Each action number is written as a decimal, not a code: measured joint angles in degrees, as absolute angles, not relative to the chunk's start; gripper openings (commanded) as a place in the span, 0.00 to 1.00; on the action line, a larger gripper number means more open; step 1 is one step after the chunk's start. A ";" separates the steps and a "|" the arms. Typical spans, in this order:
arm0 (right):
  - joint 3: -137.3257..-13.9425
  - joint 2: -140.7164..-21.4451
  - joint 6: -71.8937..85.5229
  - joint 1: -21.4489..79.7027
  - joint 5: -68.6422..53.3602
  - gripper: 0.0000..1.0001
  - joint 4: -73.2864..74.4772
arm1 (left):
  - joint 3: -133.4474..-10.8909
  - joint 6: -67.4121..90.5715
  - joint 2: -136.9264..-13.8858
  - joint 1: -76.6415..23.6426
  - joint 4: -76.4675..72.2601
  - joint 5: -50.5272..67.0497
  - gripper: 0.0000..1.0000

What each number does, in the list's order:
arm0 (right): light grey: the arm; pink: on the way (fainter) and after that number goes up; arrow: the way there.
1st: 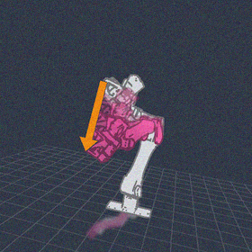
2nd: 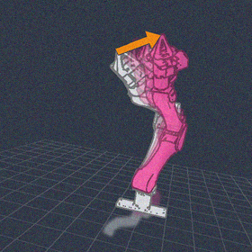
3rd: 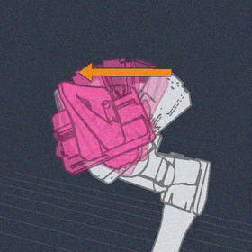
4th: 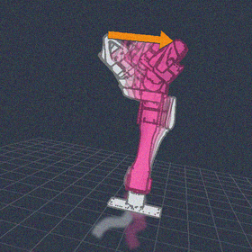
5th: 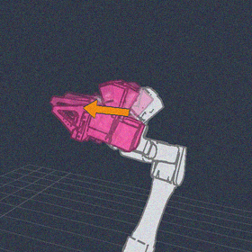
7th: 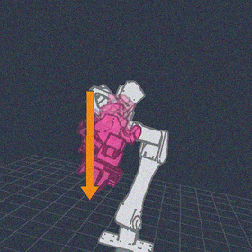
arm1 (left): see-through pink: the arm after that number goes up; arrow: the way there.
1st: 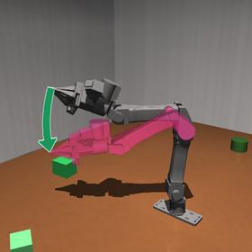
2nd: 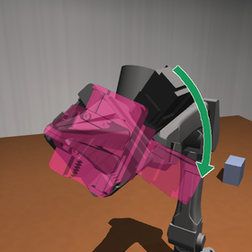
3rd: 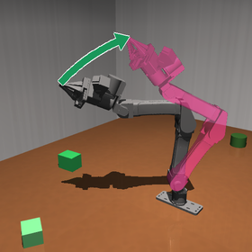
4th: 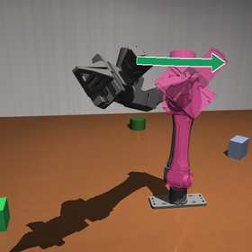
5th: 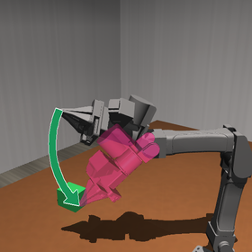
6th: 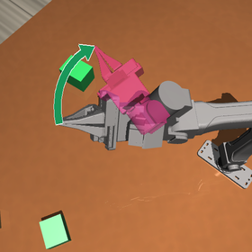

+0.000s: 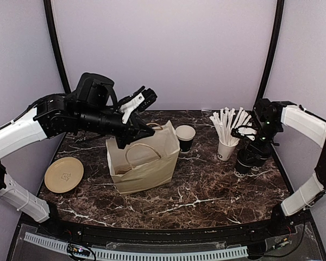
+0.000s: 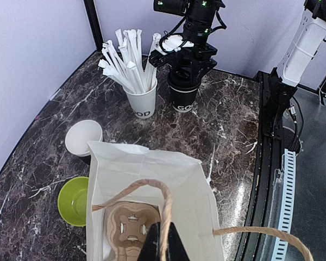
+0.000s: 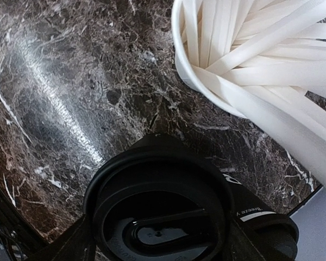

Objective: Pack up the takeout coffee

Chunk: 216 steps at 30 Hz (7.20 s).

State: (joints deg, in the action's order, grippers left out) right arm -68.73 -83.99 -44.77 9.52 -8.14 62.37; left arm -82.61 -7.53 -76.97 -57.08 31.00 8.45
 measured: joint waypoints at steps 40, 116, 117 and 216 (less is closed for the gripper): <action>-110.19 -77.01 -42.59 24.69 -41.19 0.53 69.01 | -94.94 -4.12 -86.98 -54.26 31.48 6.85 0.00; -85.84 -77.32 -44.93 60.66 -0.54 0.48 62.48 | -104.55 9.89 -96.14 -66.13 48.90 -2.26 0.02; -85.30 -77.10 -44.93 60.71 0.03 0.48 62.48 | -105.78 9.19 -96.88 -66.13 49.54 -2.83 0.00; -50.92 -70.89 -46.54 64.58 21.47 0.41 26.65 | -81.84 2.26 -90.06 -42.59 12.05 10.55 0.81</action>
State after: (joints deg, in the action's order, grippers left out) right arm -50.92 -70.89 -46.54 64.58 21.47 26.65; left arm -81.84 2.26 -90.06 -42.59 12.05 10.55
